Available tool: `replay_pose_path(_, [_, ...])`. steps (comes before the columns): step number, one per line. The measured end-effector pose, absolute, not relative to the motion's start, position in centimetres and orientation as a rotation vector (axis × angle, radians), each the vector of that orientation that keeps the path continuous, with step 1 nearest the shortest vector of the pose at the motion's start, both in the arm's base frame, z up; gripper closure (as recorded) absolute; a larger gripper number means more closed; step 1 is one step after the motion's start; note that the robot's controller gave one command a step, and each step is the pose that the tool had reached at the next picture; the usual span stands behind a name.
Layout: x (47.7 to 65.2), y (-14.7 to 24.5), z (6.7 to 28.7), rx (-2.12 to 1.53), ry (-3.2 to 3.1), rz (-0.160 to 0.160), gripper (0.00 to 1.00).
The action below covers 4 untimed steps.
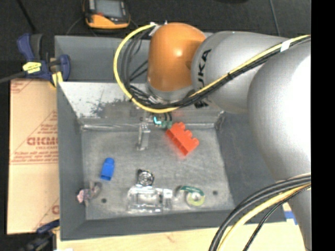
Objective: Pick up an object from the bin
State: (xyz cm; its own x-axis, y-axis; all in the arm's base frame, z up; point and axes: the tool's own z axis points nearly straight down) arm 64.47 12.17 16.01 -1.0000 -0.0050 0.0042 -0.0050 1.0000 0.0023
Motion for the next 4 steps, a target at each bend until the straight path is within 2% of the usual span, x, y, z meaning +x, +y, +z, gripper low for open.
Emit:
replay_pose_path(1, [58.0,12.6,13.3,0.101,-3.136,0.003,0.0])
replay_pose_path(2, [54.2,17.9,12.9,0.158,-3.137,-0.005,0.0])
replay_pose_path(3, [58.1,19.9,6.9,0.779,-3.047,0.0,0.0])
replay_pose_path(4, [58.2,20.0,7.1,0.772,-3.051,-0.006,1.0])
